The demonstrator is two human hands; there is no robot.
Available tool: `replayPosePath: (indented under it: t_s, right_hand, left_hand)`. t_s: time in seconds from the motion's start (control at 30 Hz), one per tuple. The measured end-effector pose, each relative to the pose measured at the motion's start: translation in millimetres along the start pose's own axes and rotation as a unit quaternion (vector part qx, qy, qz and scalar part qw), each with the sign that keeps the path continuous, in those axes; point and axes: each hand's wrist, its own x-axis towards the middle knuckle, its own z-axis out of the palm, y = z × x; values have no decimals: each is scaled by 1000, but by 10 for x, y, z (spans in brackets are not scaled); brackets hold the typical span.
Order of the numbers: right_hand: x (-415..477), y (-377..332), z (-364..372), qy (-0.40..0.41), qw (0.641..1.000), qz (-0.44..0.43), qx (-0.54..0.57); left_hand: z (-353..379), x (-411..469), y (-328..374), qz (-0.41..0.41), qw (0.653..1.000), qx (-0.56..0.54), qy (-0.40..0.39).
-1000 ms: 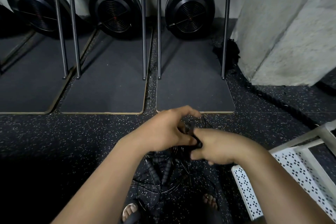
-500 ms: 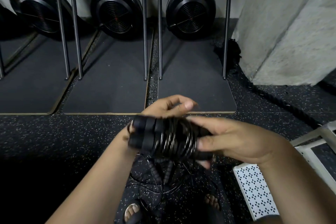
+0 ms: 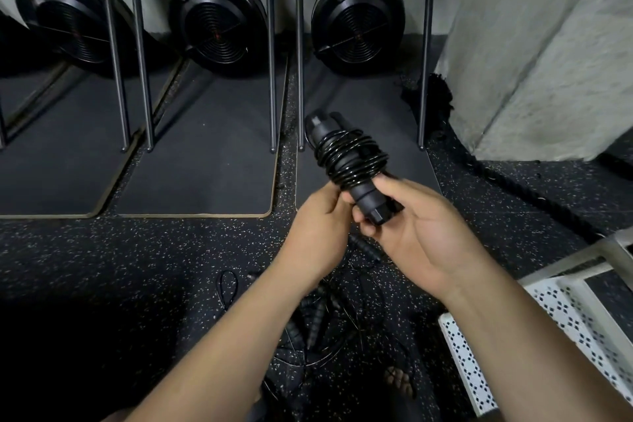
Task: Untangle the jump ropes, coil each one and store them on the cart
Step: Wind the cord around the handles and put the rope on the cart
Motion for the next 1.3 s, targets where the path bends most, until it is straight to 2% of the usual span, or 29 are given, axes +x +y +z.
replayPosePath:
  t_s: [0.17,0.27,0.4,0.53,0.67,0.8,0.93,1.03,1.2,1.3]
  right_hand:
    - [5,-46,-65,11,1000,9,-27]
    - [-6,-102,-146,-2,996,37,-78]
    - [-30,-142,-196,-19,985,69,-158]
    - [-63,-135,-150,-16,973,75,-216]
    - [-71,-131,-132,-9,972,63,-225]
    - [-51,-91,-121,-12,964,48,-260]
    - [-13,-105,-160,17,978,13,-206]
    - [40,-104,-224,36,990,-3,-139]
    - [53,-123,-260,50,992,-23,-115]
    - [75,-80,-280,72,985,-54,-150]
  left_hand:
    - [-80,-13,-10,-21,995,78,-50]
    - [-176,28,-48,8,990,116,-78]
    - [-251,61,-110,61,979,180,-72]
    - [-305,79,-97,64,972,217,-56]
    - [-306,57,-56,44,969,239,-48]
    - [-283,37,-62,39,971,230,-50]
    - [-268,58,-64,52,986,150,-46]
    - [-262,66,-64,58,991,120,-11]
    - [-249,35,-24,68,991,118,-14]
    - [-233,28,-38,70,989,130,-7]
